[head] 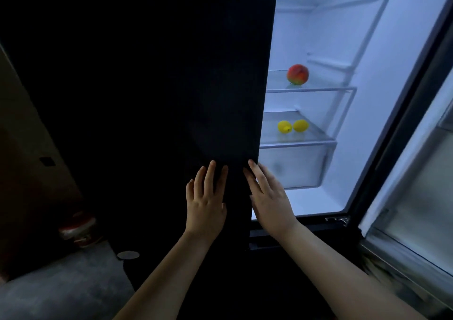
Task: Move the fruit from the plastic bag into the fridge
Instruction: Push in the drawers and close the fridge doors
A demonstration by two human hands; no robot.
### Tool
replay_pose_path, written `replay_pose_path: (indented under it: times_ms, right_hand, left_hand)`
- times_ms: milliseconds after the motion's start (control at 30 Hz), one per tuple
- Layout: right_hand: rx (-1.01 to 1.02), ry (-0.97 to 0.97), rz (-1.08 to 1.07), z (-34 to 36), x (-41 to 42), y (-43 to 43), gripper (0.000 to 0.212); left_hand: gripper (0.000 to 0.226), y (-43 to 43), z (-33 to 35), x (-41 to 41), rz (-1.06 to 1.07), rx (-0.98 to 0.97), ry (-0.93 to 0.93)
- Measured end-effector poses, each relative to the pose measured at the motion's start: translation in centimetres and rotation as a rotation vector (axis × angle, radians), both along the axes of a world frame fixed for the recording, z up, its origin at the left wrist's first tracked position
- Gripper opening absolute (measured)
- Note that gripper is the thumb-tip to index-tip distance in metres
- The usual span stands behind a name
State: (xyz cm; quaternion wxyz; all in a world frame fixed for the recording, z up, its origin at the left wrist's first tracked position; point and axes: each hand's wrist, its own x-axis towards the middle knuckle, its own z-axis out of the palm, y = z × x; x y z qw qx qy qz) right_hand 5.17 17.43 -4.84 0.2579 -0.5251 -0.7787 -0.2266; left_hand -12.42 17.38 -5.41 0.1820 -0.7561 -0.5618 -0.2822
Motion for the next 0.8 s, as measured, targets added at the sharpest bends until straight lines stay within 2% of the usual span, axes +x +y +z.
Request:
replay_pose_path:
  times_ms: [233, 567, 800]
  right_hand:
    - [-0.072, 0.023, 0.015, 0.7, -0.2, 1.0, 0.047]
    - [-0.143, 0.083, 0.060, 1.6, 1.9, -1.1, 0.062]
    - [-0.140, 0.099, -0.009, 2.5, 8.1, -5.6, 0.064]
  left_hand:
    - [0.089, 1.5, -0.7, 0.5, 0.048, 0.012, 0.051]
    - [0.092, 0.4, 0.1, 2.5, 0.041, -0.060, -0.073]
    - [0.087, -2.1, 1.3, 9.1, -0.154, -0.060, -0.062]
